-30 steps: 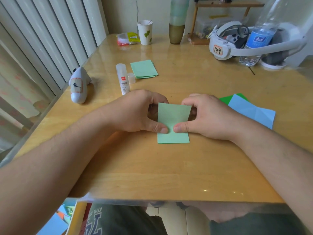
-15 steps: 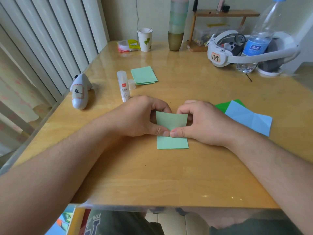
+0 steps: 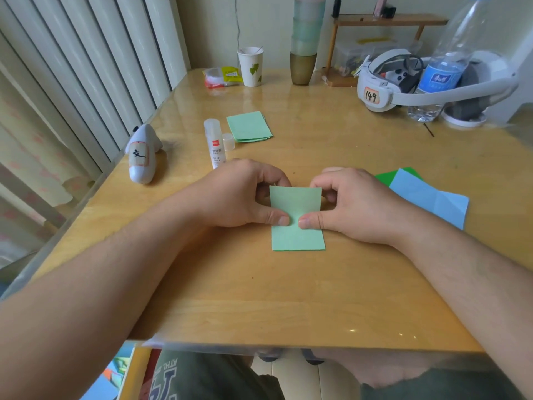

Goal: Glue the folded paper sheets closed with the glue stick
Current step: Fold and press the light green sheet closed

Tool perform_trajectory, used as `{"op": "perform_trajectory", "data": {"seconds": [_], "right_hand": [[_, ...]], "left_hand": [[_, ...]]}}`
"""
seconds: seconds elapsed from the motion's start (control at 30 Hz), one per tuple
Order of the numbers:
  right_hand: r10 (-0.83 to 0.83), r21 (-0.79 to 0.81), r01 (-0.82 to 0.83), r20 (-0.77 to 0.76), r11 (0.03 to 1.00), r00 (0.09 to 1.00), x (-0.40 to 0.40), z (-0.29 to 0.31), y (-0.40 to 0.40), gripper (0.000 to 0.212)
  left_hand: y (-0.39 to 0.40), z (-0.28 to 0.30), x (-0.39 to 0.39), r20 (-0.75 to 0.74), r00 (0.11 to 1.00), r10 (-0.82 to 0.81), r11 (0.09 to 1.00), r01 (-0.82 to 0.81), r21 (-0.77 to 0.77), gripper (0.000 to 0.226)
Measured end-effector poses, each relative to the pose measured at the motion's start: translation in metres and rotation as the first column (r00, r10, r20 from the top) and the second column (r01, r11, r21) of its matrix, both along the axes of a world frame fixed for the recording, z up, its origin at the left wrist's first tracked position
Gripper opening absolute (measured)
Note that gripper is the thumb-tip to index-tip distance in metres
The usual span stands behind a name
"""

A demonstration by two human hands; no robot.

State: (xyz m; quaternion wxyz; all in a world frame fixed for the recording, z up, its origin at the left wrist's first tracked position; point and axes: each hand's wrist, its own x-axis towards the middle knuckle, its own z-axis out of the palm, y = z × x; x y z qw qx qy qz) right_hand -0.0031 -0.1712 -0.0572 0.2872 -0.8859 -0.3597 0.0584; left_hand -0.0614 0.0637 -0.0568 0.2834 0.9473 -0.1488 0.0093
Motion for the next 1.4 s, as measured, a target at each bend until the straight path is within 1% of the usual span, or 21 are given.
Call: {"op": "perform_trajectory", "data": {"seconds": [0.17,0.4,0.53,0.7,0.8,0.9,1.03,1.2,1.4], "right_hand": [[-0.014,-0.007,0.014,0.020,1.000,1.000,-0.001,-0.002,0.005,0.031],[-0.035,0.013,0.035,-0.012,0.999,0.999,0.001,0.002,-0.003,0.028],[-0.033,0.012,0.033,0.005,0.999,0.999,0.000,0.002,0.001,0.028],[-0.043,0.004,0.043,0.026,0.999,0.999,-0.001,0.002,0.007,0.028],[-0.058,-0.002,0.058,0.026,0.998,0.998,0.002,0.003,0.003,0.028],[-0.081,-0.017,0.081,0.033,0.997,0.996,0.005,0.003,-0.001,0.027],[-0.074,-0.006,0.075,0.034,0.997,0.997,0.006,0.003,0.001,0.027],[-0.076,-0.001,0.076,0.059,0.997,0.995,0.006,0.001,0.009,0.033],[-0.091,-0.020,0.093,0.070,0.996,0.993,0.012,0.003,0.001,0.029]], "left_hand": [[-0.006,-0.001,0.001,0.016,1.000,-0.013,1.000,0.012,0.016,0.029],[0.007,-0.001,0.001,0.008,1.000,0.009,1.000,-0.009,0.013,0.028],[0.003,-0.003,0.003,0.018,1.000,0.018,1.000,-0.018,0.009,0.028],[-0.007,-0.004,0.004,0.072,0.997,0.028,1.000,-0.029,0.008,0.023],[-0.003,-0.005,0.003,0.062,0.998,0.030,0.999,-0.031,0.013,0.020],[0.004,-0.004,0.002,0.063,0.997,0.049,0.998,-0.050,0.026,0.023],[0.003,-0.004,0.004,0.101,0.993,0.057,0.998,-0.061,0.033,0.024],[-0.009,-0.004,0.006,0.200,0.979,0.046,0.997,-0.057,0.052,0.021],[-0.001,-0.005,0.003,0.186,0.980,0.069,0.996,-0.078,0.042,0.018]]}}
